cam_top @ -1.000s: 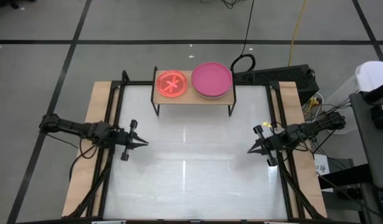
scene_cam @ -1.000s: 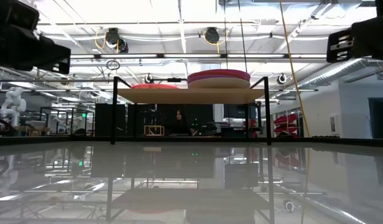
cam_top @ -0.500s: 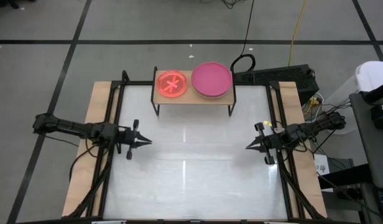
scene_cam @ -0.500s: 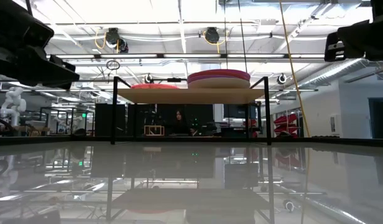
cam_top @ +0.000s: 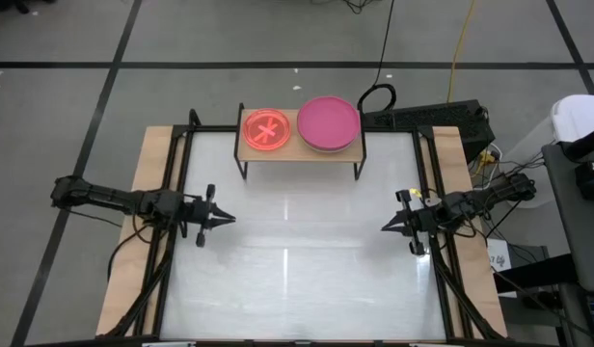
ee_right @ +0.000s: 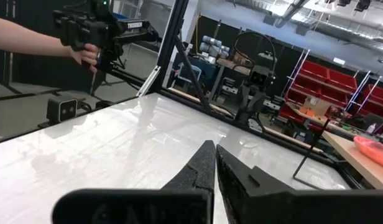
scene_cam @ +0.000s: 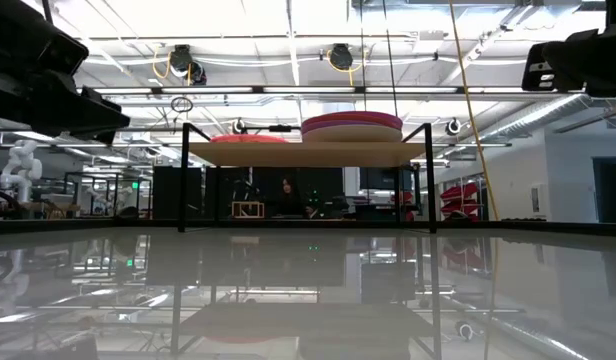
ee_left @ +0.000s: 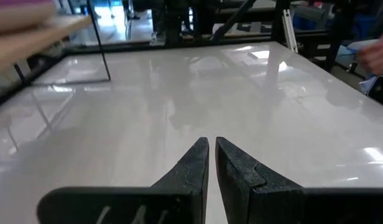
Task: Place and stack plates onto a shelf
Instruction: Return to Home Position
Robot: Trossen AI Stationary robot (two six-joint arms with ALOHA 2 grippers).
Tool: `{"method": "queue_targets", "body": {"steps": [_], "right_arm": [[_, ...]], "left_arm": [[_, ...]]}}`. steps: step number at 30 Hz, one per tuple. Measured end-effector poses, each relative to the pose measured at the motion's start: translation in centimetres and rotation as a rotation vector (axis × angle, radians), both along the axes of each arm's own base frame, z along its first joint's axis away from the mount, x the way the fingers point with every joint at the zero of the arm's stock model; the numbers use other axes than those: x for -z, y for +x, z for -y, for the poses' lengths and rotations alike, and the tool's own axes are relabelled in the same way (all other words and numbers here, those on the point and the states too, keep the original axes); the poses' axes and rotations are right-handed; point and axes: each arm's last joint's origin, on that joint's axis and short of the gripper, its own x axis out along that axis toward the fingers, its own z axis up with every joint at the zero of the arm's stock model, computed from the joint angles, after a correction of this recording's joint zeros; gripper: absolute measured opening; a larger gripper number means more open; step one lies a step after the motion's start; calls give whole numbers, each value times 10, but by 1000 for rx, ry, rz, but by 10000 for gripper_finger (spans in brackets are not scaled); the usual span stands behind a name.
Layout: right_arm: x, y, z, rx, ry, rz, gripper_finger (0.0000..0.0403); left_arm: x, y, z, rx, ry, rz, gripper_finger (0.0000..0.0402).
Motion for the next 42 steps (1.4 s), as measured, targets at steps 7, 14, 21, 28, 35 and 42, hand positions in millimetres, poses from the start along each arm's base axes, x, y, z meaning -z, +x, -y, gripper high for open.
{"method": "queue_targets", "body": {"steps": [7, 14, 21, 28, 35, 42], "right_arm": [[0, 0, 0, -1, 1, 1, 0], [0, 0, 0, -2, 1, 1, 0], [0, 0, 0, -2, 1, 2, 0], [0, 0, 0, -3, 1, 2, 0], [0, 0, 0, -3, 1, 2, 0], [0, 0, 0, -3, 1, 2, 0]], "left_arm": [[0, 0, -1, -6, 49, 10, 35], [-2, 0, -2, -60, 105, -4, 35], [-24, -5, -3, -54, 143, -15, 35], [-31, -15, -5, -55, 148, 80, 35], [-39, -22, -6, -54, 171, 188, 35], [-31, -18, -5, -44, 206, 241, 35]]}}
